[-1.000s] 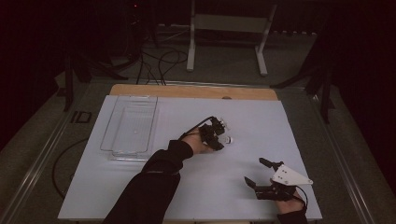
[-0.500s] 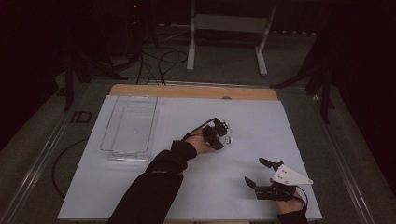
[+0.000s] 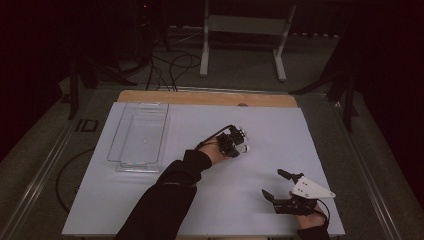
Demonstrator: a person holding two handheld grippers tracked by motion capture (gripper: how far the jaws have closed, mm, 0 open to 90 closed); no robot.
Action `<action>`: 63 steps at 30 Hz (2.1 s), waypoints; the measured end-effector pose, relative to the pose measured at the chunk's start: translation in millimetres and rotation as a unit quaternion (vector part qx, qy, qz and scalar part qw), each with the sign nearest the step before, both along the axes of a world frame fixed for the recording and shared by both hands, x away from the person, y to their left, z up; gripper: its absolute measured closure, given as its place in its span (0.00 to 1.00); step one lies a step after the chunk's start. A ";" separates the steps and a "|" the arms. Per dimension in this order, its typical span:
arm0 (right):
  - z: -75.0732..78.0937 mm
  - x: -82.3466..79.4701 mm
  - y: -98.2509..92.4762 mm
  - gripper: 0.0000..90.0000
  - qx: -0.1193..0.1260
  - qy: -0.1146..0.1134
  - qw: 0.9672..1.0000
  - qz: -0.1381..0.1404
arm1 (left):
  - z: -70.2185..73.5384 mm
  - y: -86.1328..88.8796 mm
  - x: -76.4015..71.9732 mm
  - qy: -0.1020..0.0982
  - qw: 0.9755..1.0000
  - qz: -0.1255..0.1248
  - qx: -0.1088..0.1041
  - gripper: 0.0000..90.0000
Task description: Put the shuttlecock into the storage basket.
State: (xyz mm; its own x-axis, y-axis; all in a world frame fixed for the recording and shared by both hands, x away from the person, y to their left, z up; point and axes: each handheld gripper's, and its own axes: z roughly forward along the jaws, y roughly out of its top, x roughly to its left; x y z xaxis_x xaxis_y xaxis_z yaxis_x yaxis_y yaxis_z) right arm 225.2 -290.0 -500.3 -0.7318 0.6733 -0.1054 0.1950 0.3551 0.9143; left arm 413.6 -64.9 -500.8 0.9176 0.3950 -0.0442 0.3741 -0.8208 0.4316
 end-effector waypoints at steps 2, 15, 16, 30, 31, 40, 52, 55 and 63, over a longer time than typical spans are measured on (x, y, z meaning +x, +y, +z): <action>0.2 -0.1 -0.1 0.16 0.001 -0.001 1.000 0.001 | 1.8 1.0 0.1 0.002 1.000 0.001 -0.002 1.00; -0.4 0.4 -0.5 0.16 0.000 0.002 1.000 -0.001 | 15.1 7.2 -4.1 -0.002 1.000 -0.011 0.005 1.00; -0.4 0.4 -0.5 0.16 0.000 0.002 1.000 -0.001 | 16.3 7.5 -5.0 -0.002 1.000 -0.013 0.005 1.00; -0.7 0.5 0.0 0.16 -0.001 0.004 1.000 -0.005 | 35.4 9.7 -18.2 -0.016 0.999 -0.036 0.003 1.00; -0.5 0.5 -0.1 0.16 -0.001 0.004 1.000 -0.007 | 36.5 10.1 -18.9 -0.017 0.999 -0.040 0.006 1.00; -0.4 0.4 -0.3 0.16 -0.001 0.005 1.000 -0.008 | 46.8 17.5 -25.7 -0.017 0.999 -0.050 -0.002 1.00; -0.1 0.3 0.9 0.16 -0.002 0.005 1.000 -0.006 | 61.5 25.4 -36.5 -0.013 0.997 -0.069 -0.009 1.00; -0.1 0.2 0.9 0.16 -0.002 0.005 1.000 -0.007 | 65.6 28.3 -38.0 -0.015 0.997 -0.078 -0.010 1.00; -0.1 0.1 1.6 0.16 -0.001 0.006 1.000 -0.006 | 73.9 35.2 -42.2 -0.012 0.996 -0.087 -0.006 1.00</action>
State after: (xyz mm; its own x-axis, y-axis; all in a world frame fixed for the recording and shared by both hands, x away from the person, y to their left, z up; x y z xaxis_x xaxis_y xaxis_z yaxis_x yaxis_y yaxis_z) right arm 225.3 -288.4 -500.4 -0.7249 0.6819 -0.0975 0.2105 0.3540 0.9112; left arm 371.4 -29.7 -426.9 0.9728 0.2300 -0.0260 0.2169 -0.8667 0.4492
